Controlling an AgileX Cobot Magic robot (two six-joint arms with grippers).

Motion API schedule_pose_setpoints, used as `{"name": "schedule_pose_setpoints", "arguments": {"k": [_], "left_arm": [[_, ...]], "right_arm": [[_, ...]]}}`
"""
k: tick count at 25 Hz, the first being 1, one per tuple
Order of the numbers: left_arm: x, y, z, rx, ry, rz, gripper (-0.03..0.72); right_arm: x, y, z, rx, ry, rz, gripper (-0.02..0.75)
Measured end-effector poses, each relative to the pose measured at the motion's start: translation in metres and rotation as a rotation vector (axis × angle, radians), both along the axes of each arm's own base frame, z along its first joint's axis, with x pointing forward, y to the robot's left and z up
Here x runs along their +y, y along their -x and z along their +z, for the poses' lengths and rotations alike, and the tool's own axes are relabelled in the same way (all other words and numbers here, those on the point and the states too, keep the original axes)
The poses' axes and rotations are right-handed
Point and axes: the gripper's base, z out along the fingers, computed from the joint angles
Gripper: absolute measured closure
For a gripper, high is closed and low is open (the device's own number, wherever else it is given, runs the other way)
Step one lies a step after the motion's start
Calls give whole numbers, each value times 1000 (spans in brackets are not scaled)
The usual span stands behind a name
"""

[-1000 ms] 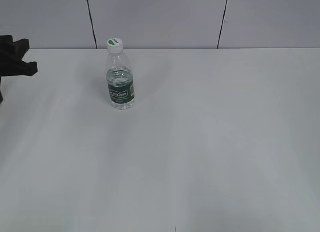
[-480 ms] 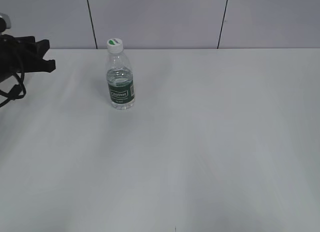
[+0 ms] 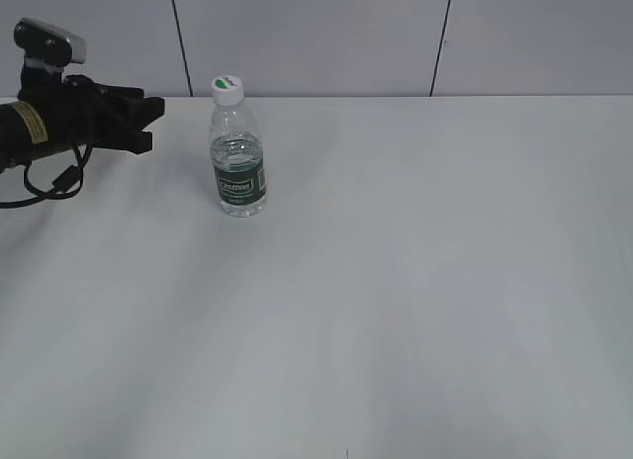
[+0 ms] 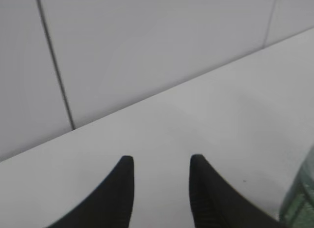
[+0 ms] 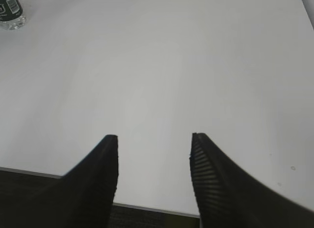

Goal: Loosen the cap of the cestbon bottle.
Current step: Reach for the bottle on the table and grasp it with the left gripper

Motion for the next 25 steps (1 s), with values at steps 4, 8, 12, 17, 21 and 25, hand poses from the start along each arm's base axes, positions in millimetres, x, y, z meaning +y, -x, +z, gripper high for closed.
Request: {"name": "schedule_pose_setpoints", "arguments": {"k": [4,8,12,17,21,25], "left_arm": [[-12,0,6,43,-42,-202,444],[-15,6,1,85,-71,-278,446],[-14,5,-2,102,-69,-264,446],[-14,6,-4,109,-90,-272,446],[-13,5,-4,125,-82,-259,445],[-13,5,-4,127,-83,-261,435]], "right_arm": [[0,0,0,0,1,-1,370],[0,0,0,0,0,-1,370],[0,0,0,0,0,-1,370],[0,0,0,0,0,-1,370],[0,0,0,0,0,-1,370],[0,0,0,0,0,-2,370]]}}
